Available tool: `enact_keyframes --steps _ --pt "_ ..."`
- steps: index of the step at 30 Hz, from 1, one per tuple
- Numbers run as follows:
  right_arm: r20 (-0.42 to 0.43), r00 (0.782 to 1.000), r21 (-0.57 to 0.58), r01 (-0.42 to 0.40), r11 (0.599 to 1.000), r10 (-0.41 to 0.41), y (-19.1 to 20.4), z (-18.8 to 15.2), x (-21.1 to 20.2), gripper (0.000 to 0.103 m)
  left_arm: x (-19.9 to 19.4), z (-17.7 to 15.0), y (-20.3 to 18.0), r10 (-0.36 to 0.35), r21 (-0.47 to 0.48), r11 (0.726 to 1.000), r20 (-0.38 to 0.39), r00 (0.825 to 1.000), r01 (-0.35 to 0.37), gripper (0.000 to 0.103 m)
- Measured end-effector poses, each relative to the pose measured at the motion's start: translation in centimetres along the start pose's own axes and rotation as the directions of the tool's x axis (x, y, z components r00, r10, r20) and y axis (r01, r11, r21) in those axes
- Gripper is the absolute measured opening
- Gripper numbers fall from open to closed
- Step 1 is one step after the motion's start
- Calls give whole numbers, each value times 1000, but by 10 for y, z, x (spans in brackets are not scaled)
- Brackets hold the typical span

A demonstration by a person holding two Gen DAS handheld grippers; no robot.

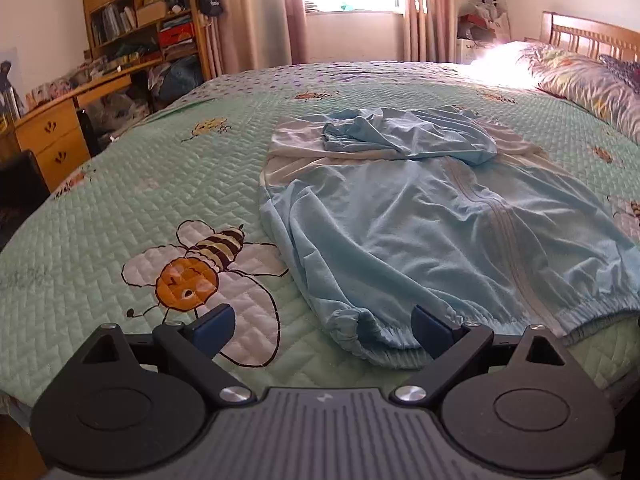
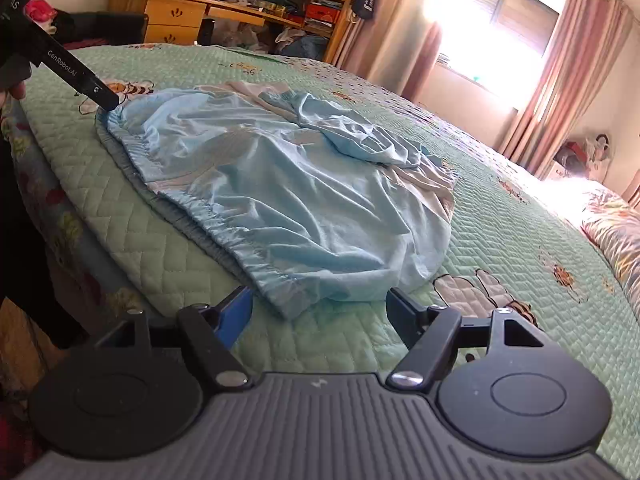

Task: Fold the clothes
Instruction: 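Pull both grippers back from the folded jacket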

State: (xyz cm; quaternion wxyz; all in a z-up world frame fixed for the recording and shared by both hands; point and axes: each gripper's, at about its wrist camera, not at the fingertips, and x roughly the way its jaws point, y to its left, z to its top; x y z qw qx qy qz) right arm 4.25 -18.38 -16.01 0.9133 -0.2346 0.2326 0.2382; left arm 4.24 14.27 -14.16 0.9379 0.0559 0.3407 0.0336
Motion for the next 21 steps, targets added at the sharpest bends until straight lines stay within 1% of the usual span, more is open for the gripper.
enact_keyframes --steps 3,7,10,12,16,18,21 --pt "-7 999 -21 38 999 -38 1 2 4 75 0 -3 -7 39 78 996 4 999 -39 96" --pt "-16 999 -23 49 999 -50 0 2 6 79 -3 -5 -13 11 137 990 8 1000 -12 97" --pt "-21 999 -24 46 999 -46 0 1 8 79 -2 -7 -19 -8 175 984 5 1000 7 98" --pt "-15 999 -21 43 999 -44 0 1 7 79 1 -8 -23 1 199 980 -2 1000 0 98" --pt "5 998 -11 65 998 -65 0 4 9 79 8 -8 -25 29 217 976 -18 999 -25 98" --pt "14 996 -16 90 996 -90 1 6 10 79 11 -8 -25 41 225 974 -26 999 -35 98" --pt "23 993 -15 117 993 -117 -1 8 10 79 15 -8 -20 57 216 975 -34 998 -48 98"
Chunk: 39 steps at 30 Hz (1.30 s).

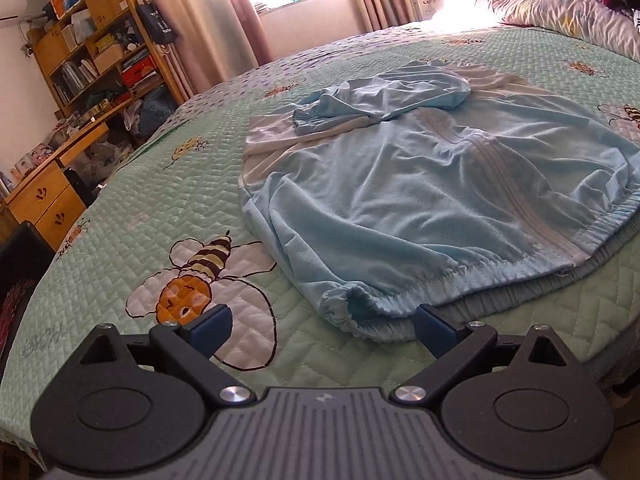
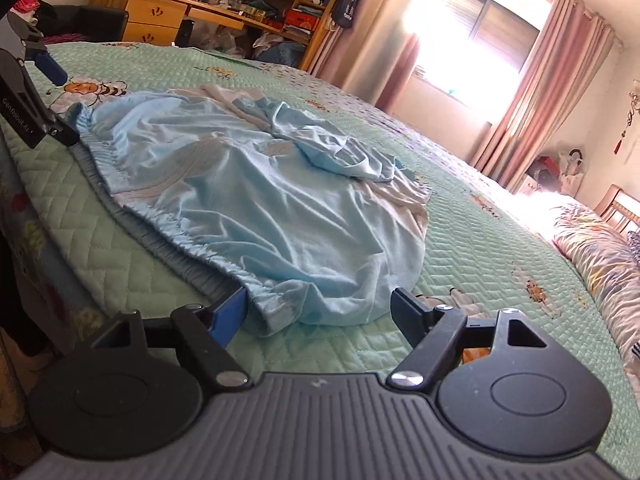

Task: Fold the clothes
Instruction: 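Pull both grippers back from the folded jacket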

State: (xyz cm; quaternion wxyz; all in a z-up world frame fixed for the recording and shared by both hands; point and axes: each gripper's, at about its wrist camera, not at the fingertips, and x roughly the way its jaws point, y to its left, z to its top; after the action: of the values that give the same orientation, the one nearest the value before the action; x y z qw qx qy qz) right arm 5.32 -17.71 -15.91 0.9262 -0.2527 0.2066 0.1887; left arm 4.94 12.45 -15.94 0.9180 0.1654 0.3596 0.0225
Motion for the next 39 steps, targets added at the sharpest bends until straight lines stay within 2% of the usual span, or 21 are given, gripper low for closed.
enact_keyframes --steps 2,11,16,24,30,36,39 --pt "1 1000 1 19 1000 -19 -1 1 1 84 2 0 5 8 -12 1000 -9 1000 -8 98" --pt "-10 999 -6 32 999 -32 0 -3 2 84 5 0 14 58 16 998 -44 997 -58 101" --pt "6 999 -15 33 999 -33 0 -4 -1 84 4 0 21 47 24 999 -65 997 -46 101" --pt "39 999 -16 39 999 -38 3 -2 0 84 10 5 8 46 71 997 -78 996 -41 101" --pt "71 994 -115 88 989 -80 18 1 2 84 10 5 10 61 88 995 -98 993 -53 102" --pt "63 994 -53 88 995 -85 10 -1 3 85 20 14 3 121 93 990 -124 985 -110 100" --pt "79 994 -90 87 992 -80 19 4 4 85 27 25 -3 163 86 985 -147 976 -152 100"
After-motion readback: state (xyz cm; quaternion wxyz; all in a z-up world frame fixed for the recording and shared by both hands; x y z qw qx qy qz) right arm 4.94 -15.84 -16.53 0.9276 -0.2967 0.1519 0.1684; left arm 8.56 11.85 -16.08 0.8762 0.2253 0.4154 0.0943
